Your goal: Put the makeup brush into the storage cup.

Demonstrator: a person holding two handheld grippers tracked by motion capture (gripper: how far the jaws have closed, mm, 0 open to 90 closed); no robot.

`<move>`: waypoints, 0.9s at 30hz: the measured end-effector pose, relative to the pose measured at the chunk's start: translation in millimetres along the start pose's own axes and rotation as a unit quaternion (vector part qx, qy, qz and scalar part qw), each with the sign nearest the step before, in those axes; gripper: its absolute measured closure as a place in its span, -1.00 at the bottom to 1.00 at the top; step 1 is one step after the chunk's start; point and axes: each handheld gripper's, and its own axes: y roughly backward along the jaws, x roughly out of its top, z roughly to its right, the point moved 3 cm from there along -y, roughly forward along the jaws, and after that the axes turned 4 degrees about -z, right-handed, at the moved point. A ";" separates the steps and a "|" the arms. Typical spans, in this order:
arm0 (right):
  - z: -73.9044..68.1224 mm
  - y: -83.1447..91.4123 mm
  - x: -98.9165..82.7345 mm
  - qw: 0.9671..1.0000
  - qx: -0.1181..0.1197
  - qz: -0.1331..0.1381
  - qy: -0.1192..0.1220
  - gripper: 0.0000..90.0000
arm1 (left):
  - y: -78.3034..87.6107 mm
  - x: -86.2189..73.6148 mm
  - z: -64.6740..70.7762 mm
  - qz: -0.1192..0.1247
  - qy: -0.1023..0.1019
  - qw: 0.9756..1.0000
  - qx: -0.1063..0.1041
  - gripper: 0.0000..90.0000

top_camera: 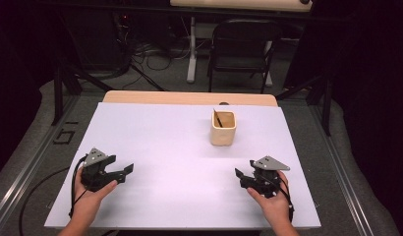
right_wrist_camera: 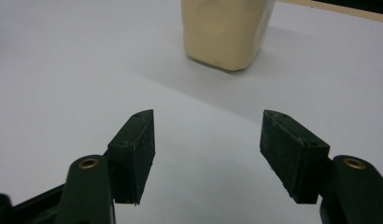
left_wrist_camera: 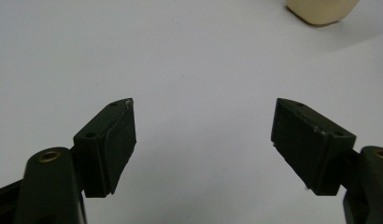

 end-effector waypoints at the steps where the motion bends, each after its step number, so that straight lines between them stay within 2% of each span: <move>1: 0.1 -0.3 -1.5 1.000 0.001 0.001 0.003 -0.21 | 0.2 -0.3 -0.7 0.001 -0.001 1.000 0.002 -0.50; 8: -0.1 -3.5 -10.9 1.000 -0.001 -0.008 0.004 -0.21 | 0.0 -4.7 -5.6 0.001 -0.002 1.000 0.007 -0.50; 11: 1.2 -3.8 -12.6 1.000 -0.005 -0.007 0.014 -0.21 | -1.0 -6.5 -7.0 -0.001 -0.003 1.000 0.008 -0.50; 16: 1.8 -5.7 -15.8 1.000 -0.005 -0.007 0.017 -0.21 | -1.7 -7.9 -10.0 0.001 0.000 1.000 0.007 -0.50; 27: 6.8 -2.4 -20.1 1.000 -0.009 -0.011 0.008 -0.21 | -6.7 -11.4 -11.9 -0.009 -0.002 1.000 0.009 -0.50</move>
